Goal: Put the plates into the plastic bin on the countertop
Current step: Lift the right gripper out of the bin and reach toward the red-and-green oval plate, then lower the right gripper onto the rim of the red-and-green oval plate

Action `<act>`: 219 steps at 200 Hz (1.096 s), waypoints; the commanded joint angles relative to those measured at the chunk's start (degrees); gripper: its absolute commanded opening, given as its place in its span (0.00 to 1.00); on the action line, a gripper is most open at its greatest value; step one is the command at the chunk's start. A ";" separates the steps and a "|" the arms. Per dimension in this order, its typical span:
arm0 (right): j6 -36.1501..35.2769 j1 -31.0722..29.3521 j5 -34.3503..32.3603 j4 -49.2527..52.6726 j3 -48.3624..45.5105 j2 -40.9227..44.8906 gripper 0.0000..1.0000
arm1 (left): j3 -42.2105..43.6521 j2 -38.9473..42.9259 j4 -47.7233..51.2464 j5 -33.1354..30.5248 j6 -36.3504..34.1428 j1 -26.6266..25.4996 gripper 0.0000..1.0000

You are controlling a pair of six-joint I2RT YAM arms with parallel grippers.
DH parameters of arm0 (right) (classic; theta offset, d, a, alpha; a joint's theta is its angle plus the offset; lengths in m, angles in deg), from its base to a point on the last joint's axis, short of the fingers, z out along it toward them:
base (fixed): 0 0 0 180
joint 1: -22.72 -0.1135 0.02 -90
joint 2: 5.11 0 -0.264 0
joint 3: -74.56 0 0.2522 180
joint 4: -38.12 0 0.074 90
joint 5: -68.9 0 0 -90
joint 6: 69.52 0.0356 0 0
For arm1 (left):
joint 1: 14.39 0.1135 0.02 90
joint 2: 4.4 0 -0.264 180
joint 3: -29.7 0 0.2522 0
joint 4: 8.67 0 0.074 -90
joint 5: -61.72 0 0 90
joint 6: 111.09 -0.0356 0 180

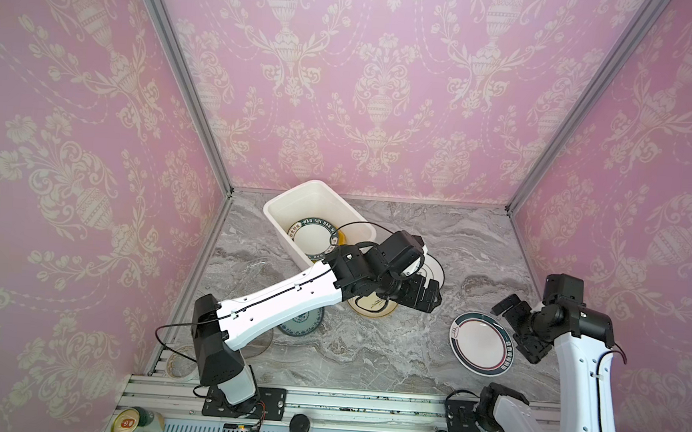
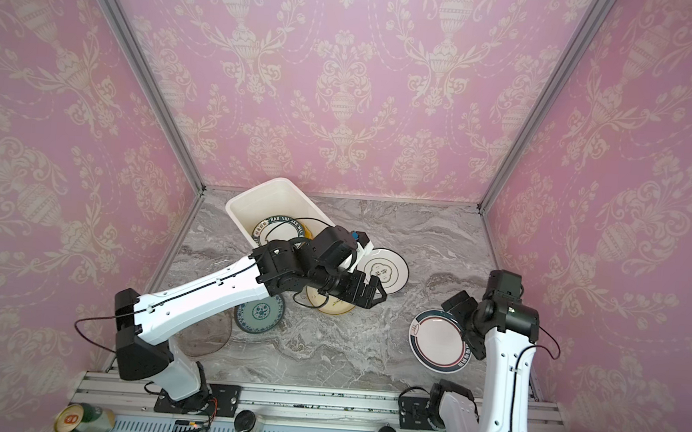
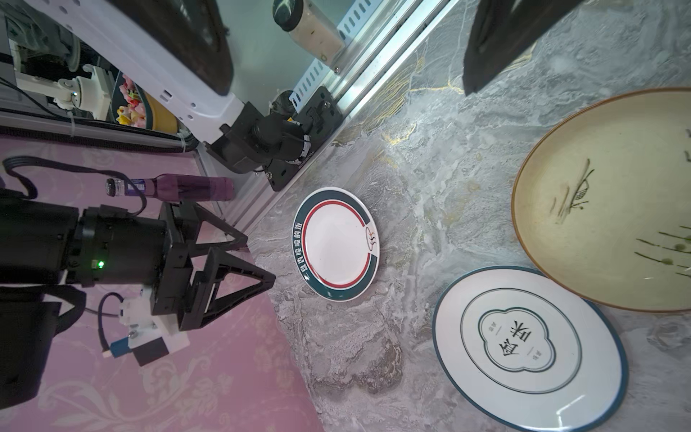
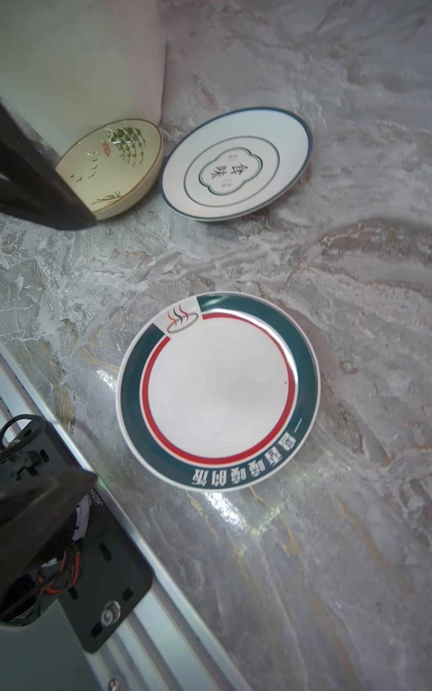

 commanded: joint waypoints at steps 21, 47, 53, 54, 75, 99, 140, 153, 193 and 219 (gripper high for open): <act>-0.66 5.01 -4.39 3.02 -3.22 -1.86 1.00 | -1.72 -8.53 -7.72 8.00 1.92 0.01 0.98; -1.20 7.77 -4.61 1.85 -3.44 -4.75 1.00 | -0.74 -13.96 -14.10 11.99 4.73 -0.10 0.98; -1.29 8.38 -4.11 1.39 -3.53 -5.79 1.00 | -0.83 -15.40 -15.26 12.83 5.81 -0.10 0.98; -1.34 8.47 -3.95 1.33 -3.57 -5.95 1.00 | -0.85 -15.64 -15.35 12.94 5.99 -0.06 0.98; 0.94 12.11 -2.79 -0.37 -4.52 -7.54 1.00 | -1.00 -19.95 -20.09 15.18 9.96 -0.34 0.97; 6.80 17.19 0.45 -2.96 -6.26 -8.47 1.00 | -1.68 -23.33 -23.43 15.90 12.66 -0.54 0.95; 14.95 19.71 -1.15 -7.57 -7.79 -10.57 1.00 | -4.57 -27.43 -22.18 14.30 12.18 -0.46 0.94; 14.86 20.39 -3.00 -8.06 -7.85 -12.29 1.00 | -5.33 -28.64 -21.95 14.28 11.91 -0.41 0.94; 11.79 22.74 -3.85 -11.25 -6.49 -18.58 1.00 | -3.71 -30.70 -26.35 15.93 11.44 -0.41 0.94; 9.94 23.39 -3.88 -13.26 -4.39 -22.79 1.00 | -3.44 -32.34 -29.01 17.38 12.99 -0.45 0.94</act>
